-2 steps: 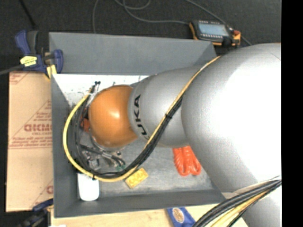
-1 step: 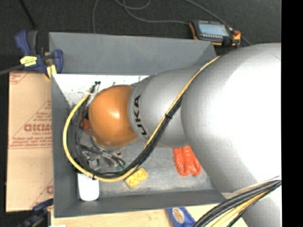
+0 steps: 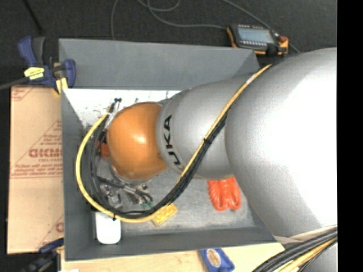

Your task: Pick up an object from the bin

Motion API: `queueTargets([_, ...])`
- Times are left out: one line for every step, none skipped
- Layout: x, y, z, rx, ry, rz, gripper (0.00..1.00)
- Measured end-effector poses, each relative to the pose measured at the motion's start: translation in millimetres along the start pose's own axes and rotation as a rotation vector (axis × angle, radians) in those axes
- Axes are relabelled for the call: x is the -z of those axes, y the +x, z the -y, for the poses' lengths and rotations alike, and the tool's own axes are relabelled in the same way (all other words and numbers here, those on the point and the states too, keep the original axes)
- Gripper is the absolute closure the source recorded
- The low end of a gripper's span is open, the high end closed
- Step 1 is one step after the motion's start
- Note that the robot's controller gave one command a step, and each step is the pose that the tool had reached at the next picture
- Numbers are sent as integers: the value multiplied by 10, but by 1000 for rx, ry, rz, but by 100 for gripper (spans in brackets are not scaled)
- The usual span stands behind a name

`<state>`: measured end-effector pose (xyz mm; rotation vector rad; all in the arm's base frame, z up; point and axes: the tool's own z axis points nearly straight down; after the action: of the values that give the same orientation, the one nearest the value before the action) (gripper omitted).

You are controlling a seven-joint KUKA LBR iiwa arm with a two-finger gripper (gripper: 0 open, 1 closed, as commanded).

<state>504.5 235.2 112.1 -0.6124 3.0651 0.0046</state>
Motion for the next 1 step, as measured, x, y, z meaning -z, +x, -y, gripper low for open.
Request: queueTargets([59, 23, -11, 1, -1, -2, 100])
